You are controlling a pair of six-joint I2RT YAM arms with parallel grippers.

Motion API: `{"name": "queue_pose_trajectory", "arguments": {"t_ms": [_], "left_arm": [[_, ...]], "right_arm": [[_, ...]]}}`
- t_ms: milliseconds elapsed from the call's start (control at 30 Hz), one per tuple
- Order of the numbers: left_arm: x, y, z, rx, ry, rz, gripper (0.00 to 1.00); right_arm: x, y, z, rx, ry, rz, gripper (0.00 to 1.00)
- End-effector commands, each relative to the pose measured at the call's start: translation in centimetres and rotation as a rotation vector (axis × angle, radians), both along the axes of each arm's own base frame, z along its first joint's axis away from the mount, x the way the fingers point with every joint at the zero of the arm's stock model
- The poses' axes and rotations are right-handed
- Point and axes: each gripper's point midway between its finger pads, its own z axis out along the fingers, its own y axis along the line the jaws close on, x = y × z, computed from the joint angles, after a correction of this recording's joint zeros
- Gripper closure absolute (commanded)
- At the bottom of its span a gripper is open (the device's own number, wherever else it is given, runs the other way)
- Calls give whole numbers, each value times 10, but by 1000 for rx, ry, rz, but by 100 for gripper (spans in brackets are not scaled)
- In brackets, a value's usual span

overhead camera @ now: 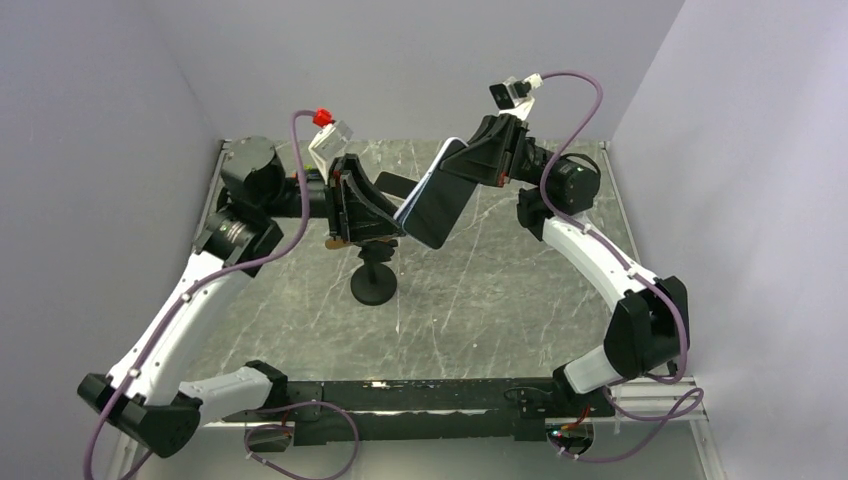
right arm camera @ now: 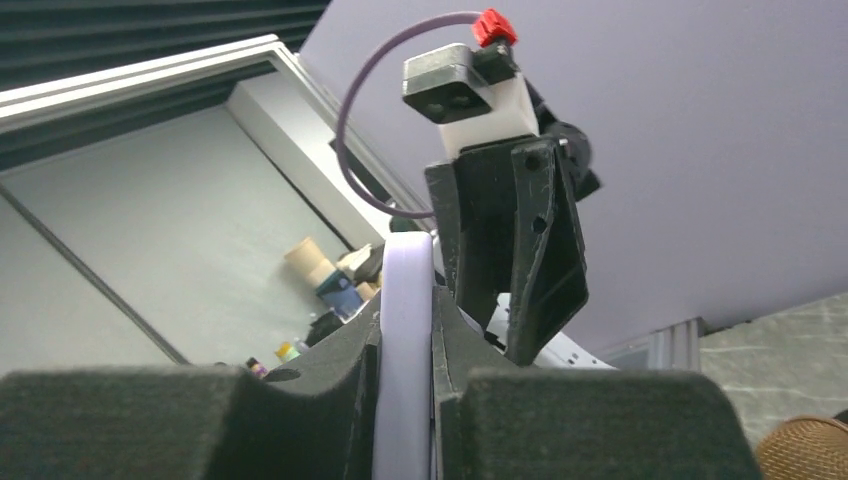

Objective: Take the phone out of the phone case
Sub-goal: Remove the phone case from the phone.

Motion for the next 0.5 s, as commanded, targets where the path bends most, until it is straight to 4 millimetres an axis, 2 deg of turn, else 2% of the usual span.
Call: {"name": "queue_pose_trajectory", "arguments": {"t_ms": [0, 67, 133, 233, 367, 467], "left_arm": [[66, 17, -34, 109, -33, 455, 48], [56, 26, -27, 97, -67, 477, 40], [47, 34, -20, 79, -98, 502, 37], [41, 44, -8, 45, -122, 560, 36], [45, 66, 3, -2, -130, 715, 38], [36, 63, 17, -95, -108, 688, 32]], "right_arm": [[-38, 2, 12, -28, -142, -11, 100], [-26, 2, 7, -53, -124, -73, 100], [-11, 2, 1, -84, -81, -132, 100], [7, -6, -4, -94, -55, -203, 100], [23, -19, -11, -102, -25, -259, 100], [27, -22, -16, -123, -13, -285, 100]]}}
